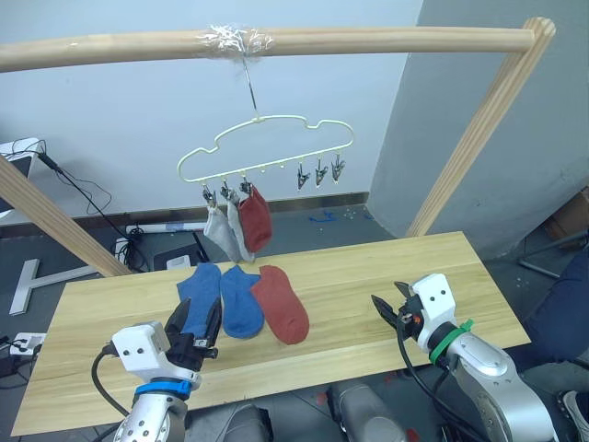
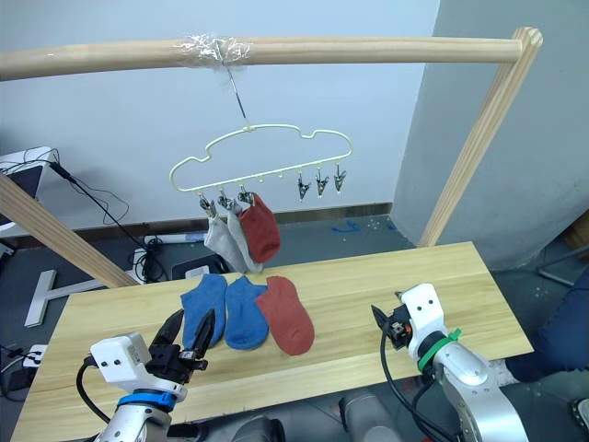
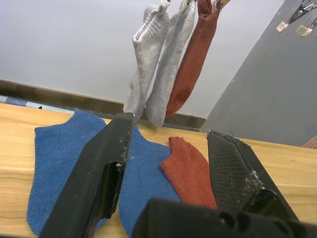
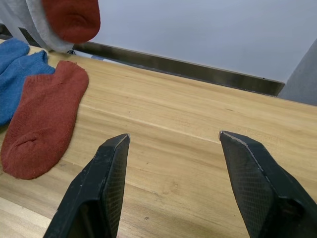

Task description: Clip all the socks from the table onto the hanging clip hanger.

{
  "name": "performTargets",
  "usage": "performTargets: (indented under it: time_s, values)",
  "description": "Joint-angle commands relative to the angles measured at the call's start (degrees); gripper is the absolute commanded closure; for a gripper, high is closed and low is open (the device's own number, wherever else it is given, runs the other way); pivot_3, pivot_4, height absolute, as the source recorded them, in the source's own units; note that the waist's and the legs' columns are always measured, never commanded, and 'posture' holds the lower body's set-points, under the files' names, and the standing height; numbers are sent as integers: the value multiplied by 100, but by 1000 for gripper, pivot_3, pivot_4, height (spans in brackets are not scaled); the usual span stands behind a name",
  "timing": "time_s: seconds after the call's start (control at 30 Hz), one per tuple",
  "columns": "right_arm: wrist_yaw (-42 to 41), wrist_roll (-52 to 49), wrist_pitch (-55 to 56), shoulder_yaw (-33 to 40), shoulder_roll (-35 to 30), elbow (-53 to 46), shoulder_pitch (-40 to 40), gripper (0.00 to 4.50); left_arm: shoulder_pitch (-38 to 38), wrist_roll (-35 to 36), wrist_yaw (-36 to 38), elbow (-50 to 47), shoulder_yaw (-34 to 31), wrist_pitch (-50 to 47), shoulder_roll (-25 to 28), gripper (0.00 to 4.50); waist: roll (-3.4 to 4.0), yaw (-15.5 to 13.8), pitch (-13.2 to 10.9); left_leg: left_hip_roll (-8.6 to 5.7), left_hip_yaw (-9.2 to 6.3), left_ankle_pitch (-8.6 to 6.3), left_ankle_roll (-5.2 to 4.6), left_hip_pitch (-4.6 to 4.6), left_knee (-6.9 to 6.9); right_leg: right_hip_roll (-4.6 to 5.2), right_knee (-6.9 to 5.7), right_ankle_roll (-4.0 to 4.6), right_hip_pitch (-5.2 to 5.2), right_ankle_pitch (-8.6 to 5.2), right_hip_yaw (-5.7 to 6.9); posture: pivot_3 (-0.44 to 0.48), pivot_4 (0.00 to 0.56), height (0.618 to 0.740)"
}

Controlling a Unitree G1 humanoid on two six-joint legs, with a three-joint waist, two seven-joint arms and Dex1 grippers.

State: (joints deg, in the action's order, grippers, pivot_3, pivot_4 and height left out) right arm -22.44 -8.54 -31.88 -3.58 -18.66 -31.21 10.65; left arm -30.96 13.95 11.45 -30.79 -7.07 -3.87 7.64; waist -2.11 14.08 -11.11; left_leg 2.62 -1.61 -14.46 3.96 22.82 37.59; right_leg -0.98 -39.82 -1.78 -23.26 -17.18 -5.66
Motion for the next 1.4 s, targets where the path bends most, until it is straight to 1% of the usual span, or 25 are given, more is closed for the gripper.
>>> performTargets:
  time_s: [0.03, 0.17, 0.27, 0.53, 0.97, 1.4]
  values:
    - [-31, -128, 96, 34, -7, -238, 0, 1516, -33, -47, 32, -46, -8, 132, 11, 1797, -1, 2, 0, 0, 0, 0, 0, 0, -1, 0, 1, 0, 0, 0, 0, -252, 181, 740]
    - [-44, -138, 97, 24, -10, -240, -12, 1516, -25, -52, 53, -38, -5, 134, 3, 1797, -1, 3, -1, 0, 1, 0, 0, -1, -11, 0, 9, -1, -1, 0, -1, -252, 181, 740]
    - [-38, -149, 83, 9, -14, -254, -17, 1516, -20, -52, 62, -39, -9, 125, 11, 1797, 0, 3, 0, 0, 5, 1, 0, -4, -33, 0, 28, -22, 0, 13, -2, -255, 181, 740]
    - [-50, -147, 150, -8, -31, -220, 42, 1516, -14, -52, 66, -37, -14, 97, 22, 1797, 1, -3, 0, 3, 9, -5, -10, 5, -72, 1, 79, -26, 0, 14, 0, -255, 181, 740]
    - [-125, -180, 146, -1, -90, -241, 117, 1516, -41, -74, 72, -64, 12, 85, 33, 1797, 1, 2, 1, 1, 16, -9, -16, 2, -66, 2, 79, -31, 2, 17, 0, -259, 182, 740]
    - [-12, -183, 93, 42, -105, -206, 134, 1516, -51, -67, 66, -102, 15, 61, 37, 1797, 1, 2, 1, 1, 15, -9, -16, 2, -66, 2, 79, -32, 2, 17, 0, -263, 184, 740]
